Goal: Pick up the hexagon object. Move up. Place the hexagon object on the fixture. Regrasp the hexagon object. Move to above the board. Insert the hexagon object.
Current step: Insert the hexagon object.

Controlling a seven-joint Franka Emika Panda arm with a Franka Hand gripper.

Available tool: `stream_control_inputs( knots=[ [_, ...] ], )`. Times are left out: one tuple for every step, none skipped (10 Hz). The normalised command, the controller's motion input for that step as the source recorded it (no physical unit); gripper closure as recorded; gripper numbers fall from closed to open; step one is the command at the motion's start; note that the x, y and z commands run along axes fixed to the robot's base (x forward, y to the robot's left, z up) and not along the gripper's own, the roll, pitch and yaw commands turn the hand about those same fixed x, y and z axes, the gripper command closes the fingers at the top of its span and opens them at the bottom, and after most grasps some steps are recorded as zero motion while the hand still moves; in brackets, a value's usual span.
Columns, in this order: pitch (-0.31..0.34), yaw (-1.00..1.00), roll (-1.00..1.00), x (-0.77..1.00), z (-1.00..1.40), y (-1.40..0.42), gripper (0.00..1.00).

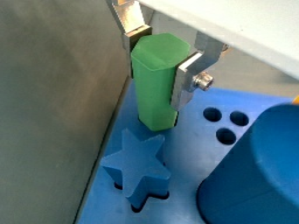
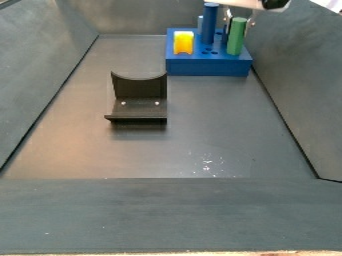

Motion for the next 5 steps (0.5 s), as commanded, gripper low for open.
stream_control_inputs(
  knots=[
    [-0.109,-0.1,0.0,0.0,-0.95,-0.07,1.0],
    [-0.116,-0.09,0.0,0.0,-0.94,-0.09,1.0],
    [-0.09,-0.08,0.0,0.0,-0.69,-0.05,1.0],
    [-0.123,0.0,-0.11,0.0,-0.16,0.01,1.0],
    [0.0,-0.02,-0.05,0.0,0.0,0.04,1.0]
  ],
)
